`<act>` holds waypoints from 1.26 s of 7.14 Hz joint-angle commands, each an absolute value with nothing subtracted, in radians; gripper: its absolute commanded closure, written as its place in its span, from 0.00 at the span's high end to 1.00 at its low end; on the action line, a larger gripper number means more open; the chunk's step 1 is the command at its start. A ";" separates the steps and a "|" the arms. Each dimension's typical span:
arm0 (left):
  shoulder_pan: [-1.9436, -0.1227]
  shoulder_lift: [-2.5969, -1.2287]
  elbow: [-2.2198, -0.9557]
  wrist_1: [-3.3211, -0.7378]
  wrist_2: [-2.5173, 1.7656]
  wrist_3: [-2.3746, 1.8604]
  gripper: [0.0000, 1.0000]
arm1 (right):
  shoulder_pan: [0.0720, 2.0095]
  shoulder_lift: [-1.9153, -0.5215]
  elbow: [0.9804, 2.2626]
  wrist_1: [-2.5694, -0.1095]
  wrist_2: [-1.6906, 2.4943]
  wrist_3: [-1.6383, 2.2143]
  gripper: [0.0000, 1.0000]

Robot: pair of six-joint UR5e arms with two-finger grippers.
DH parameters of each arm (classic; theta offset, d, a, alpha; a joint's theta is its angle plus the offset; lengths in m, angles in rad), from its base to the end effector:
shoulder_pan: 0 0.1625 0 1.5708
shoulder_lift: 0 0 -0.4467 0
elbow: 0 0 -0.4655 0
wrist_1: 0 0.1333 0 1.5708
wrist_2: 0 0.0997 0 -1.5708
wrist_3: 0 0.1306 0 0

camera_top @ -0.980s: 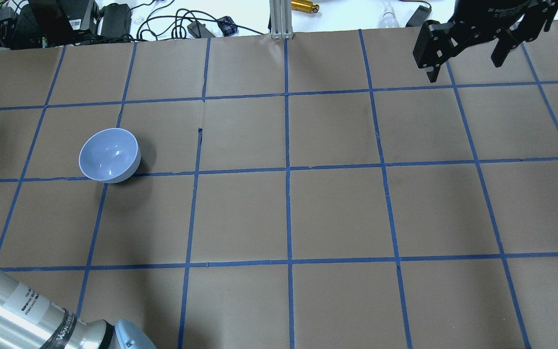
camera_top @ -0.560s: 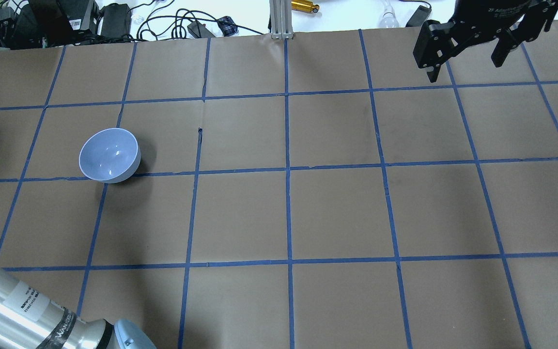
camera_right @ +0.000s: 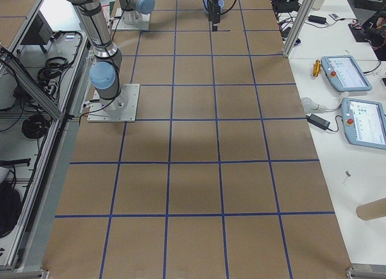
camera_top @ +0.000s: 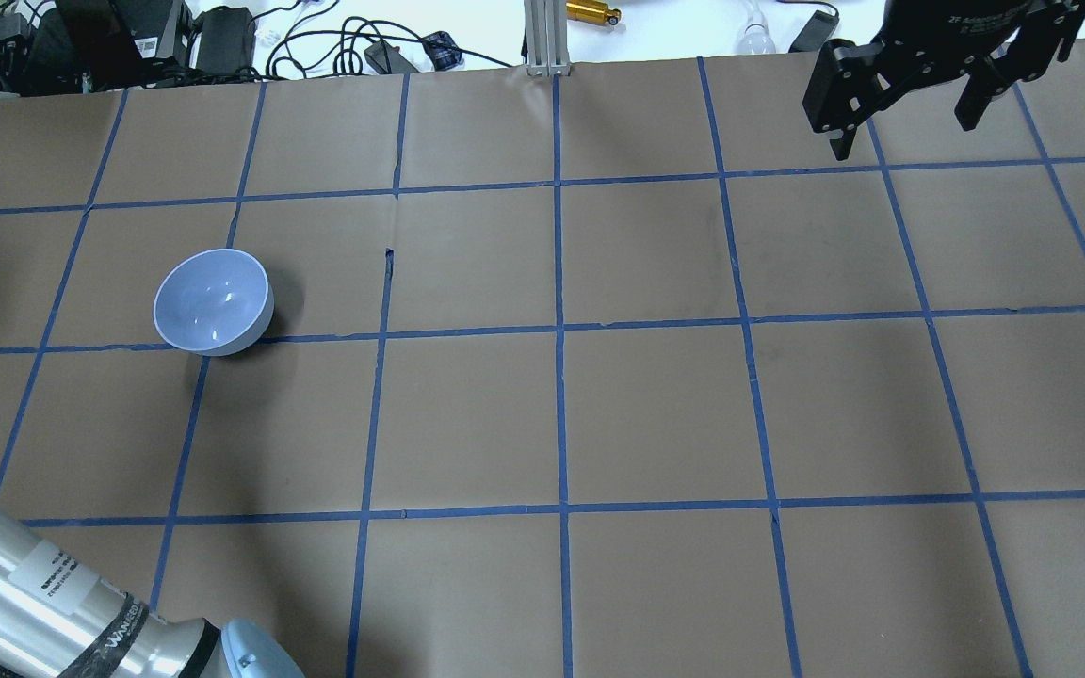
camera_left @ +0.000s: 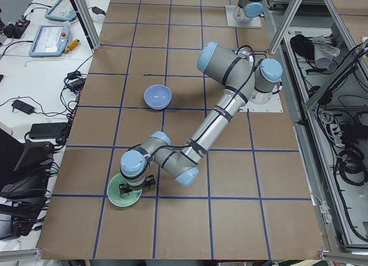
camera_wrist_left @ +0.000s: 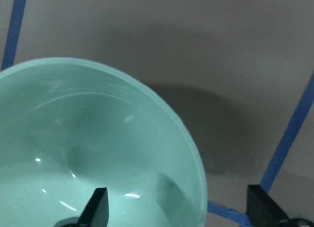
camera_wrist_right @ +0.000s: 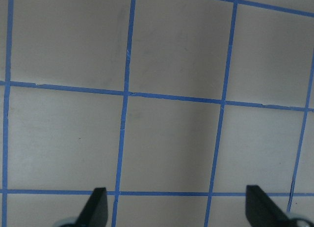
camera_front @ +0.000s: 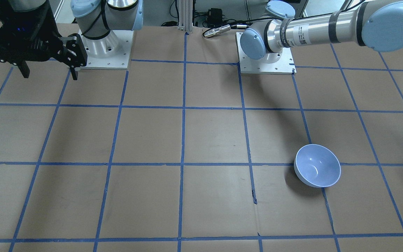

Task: Stack green bowl on blue bowl
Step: 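Lower the left gripper onto the mint-green bowl rim and grasp it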

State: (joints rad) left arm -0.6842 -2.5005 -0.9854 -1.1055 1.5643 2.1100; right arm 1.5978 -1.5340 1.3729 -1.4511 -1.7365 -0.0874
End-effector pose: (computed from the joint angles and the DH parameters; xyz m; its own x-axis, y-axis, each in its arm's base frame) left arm 0.6211 -0.6797 0.1549 -0.3353 0.9360 -0.1069 0.9379 0.3424 0.0564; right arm 0.1274 -0.5776 0.5590 -0.9800 -0.1069 0.1678 -0.1129 0.9932 -0.0268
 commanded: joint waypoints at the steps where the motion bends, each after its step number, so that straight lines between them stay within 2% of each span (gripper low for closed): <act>1: -0.684 -2.508 -0.985 -1.106 1.571 2.106 0.01 | 1.598 -1.534 1.373 -1.451 -1.736 -0.087 1.00; 9: -0.684 -2.497 -0.989 -1.118 1.565 2.117 0.00 | 1.598 -1.534 1.373 -1.451 -1.736 -0.087 1.00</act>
State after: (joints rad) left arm -0.6842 -2.4974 -0.9894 -1.1174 1.5647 2.1168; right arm 1.5976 -1.5340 1.3729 -1.4511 -1.7365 -0.0874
